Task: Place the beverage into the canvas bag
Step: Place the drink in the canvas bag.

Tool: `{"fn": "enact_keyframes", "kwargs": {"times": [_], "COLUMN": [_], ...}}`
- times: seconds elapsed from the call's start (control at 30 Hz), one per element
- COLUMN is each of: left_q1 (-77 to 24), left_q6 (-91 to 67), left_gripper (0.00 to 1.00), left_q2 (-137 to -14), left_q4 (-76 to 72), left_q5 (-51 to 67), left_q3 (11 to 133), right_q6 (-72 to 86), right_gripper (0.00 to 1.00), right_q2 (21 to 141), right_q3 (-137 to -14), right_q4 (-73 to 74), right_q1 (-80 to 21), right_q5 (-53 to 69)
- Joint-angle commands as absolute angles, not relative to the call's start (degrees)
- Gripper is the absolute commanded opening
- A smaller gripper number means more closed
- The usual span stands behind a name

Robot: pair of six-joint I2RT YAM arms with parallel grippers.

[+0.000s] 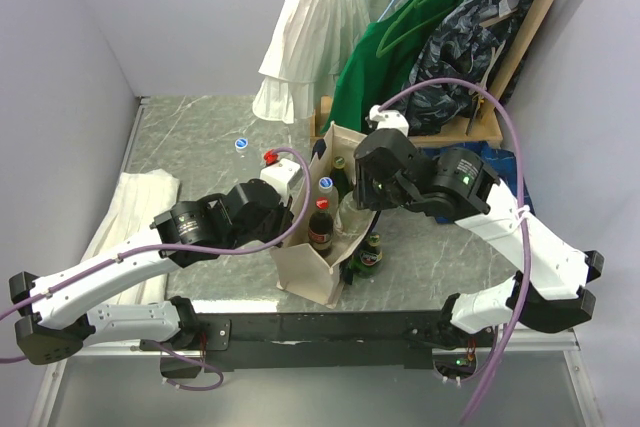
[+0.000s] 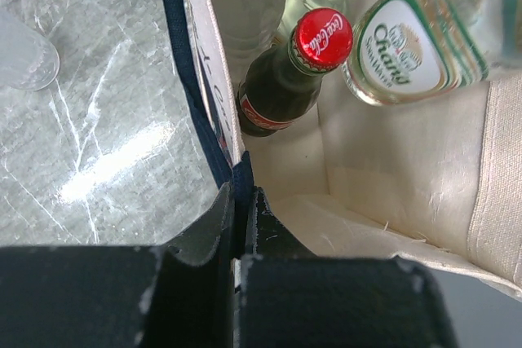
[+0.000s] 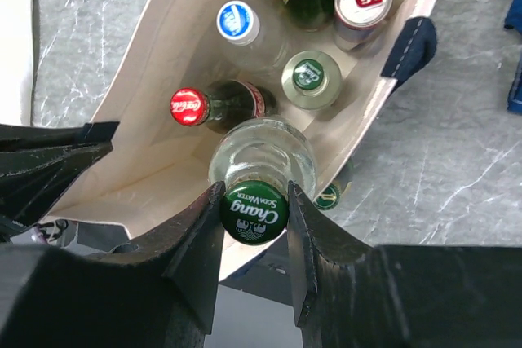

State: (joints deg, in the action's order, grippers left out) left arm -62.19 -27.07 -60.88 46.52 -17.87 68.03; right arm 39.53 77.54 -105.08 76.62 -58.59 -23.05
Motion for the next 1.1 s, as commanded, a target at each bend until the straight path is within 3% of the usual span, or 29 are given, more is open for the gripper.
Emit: {"fn": "enact_keyframes", "kwargs": {"times": [0.0,1.07], "left_q1": [-62.49,-62.49], "left_q6": [-26.54,-25.93], "left_gripper": [0.01,0.01], "left_q2": [-61.0,-59.68], "left_q4": [43.77,45.7], "left_q5": [-19.07,-20.39], "left_q3": [68.2,70.84], "right_q6": [41.4,44.91], "right_gripper": [0.0,0.0], "right_q2": [74.18,76.64], "right_q3": [-105.03,-91.15], "right_q4": [69.35,60.73], "right_q1": [-59.76,-59.77], "right_q5": [-25.05,-27.51]}}
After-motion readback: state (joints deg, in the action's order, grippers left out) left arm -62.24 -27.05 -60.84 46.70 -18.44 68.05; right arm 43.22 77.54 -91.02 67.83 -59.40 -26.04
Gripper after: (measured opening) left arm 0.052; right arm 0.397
